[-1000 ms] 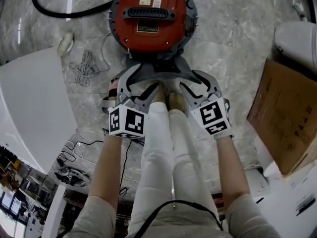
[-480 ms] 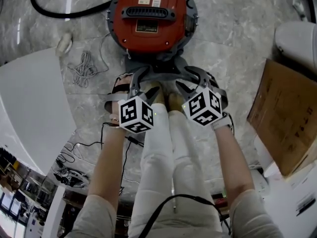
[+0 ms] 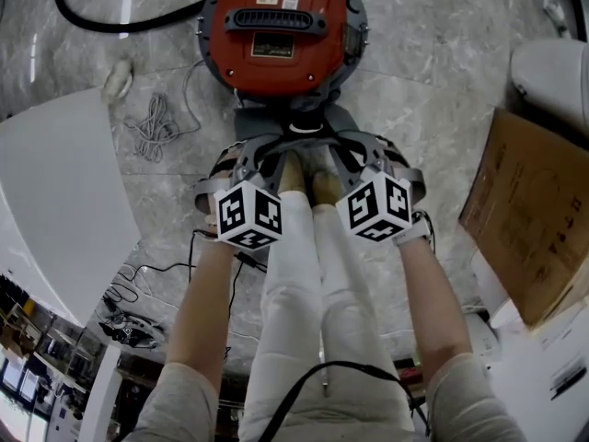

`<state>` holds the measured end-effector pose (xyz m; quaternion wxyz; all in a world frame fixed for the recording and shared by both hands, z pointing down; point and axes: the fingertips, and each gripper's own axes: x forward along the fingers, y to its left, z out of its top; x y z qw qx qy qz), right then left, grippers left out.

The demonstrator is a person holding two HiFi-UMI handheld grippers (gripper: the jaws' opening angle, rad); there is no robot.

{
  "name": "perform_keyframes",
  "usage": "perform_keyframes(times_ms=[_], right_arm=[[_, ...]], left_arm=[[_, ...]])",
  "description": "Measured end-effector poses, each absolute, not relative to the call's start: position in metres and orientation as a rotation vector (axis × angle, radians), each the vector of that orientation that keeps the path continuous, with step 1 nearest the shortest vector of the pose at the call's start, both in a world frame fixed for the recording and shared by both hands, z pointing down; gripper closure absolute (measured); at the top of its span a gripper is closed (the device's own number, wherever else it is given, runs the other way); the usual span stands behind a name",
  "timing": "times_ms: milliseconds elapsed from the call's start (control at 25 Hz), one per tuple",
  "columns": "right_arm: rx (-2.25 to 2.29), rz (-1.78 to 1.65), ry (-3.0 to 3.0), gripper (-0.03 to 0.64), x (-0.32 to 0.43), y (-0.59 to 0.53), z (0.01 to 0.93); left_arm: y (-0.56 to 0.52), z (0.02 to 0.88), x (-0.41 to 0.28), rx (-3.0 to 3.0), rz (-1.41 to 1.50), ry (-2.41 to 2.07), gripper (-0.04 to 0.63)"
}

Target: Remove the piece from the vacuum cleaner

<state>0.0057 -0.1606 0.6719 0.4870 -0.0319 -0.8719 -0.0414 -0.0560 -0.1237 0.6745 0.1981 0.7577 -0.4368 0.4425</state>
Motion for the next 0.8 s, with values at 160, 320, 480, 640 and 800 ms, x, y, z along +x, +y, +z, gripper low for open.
perform_keyframes(times_ms=[160,320,480,640,800], right_arm=[[-0.096,-0.179,-2.108,0.581,0.001,-0.161,0.659],[-0.134,-0.275,-2.09,0.581,-0.002,-0.157,0.653],[-0.09,-0.136,-2.108,0.584,0.006,-0.158,0.664],[-0.034,0.025,-2.113,0.586,0.013,-0.159,0.679],[-0.006,0.131,-2.11,0.588,0.016,-0.159,0.689]], left_arm=[[-0.12,0.68,-0.058,2.035,1.101,-1.286,0.56],[-0.118,0.685,-0.061,1.979,1.057,-1.314,0.56],[-0.12,0.675,-0.059,1.992,1.113,-1.322,0.561],[-0.125,0.661,-0.054,1.994,1.109,-1.329,0.561],[-0.127,0.655,-0.047,1.981,1.103,-1.333,0.561]])
